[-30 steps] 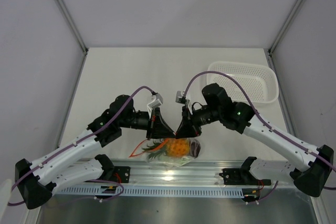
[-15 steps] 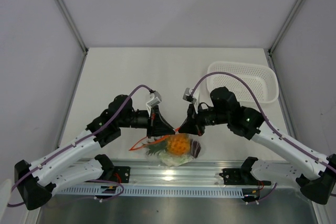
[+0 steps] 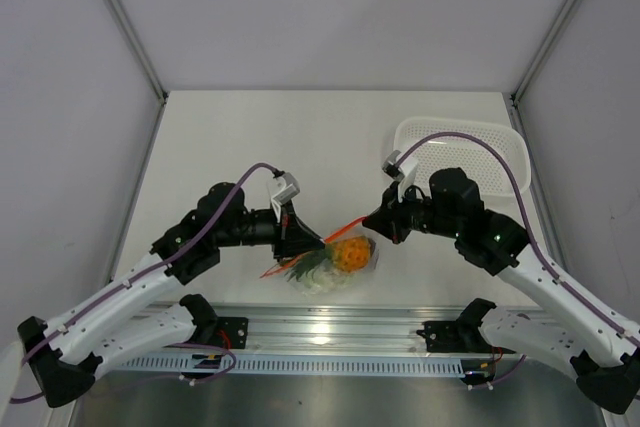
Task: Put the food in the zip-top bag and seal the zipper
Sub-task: Zip the zipper food storage bag at the center of the board.
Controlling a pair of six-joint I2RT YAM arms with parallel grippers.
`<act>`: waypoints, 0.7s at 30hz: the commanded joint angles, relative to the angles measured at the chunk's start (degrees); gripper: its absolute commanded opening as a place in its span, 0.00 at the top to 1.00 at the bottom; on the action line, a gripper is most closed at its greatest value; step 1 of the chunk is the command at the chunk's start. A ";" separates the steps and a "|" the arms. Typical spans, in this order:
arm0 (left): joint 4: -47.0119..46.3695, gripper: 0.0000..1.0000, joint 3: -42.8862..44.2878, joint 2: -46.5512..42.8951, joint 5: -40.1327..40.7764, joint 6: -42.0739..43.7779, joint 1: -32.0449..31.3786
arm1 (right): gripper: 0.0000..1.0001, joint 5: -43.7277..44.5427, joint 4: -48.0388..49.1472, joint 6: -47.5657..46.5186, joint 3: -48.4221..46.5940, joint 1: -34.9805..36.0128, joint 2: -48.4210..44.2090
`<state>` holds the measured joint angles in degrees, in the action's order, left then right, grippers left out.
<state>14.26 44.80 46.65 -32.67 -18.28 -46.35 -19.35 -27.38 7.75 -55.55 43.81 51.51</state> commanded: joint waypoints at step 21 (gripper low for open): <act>19.39 0.99 2.40 -14.30 17.36 -1.40 -0.06 | 1.00 12.32 -1.28 2.36 2.82 -4.52 -3.52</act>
<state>30.22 45.12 34.68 -19.75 -17.21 -46.35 -11.33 -29.69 10.09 -53.10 40.32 48.21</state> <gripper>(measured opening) 0.039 0.008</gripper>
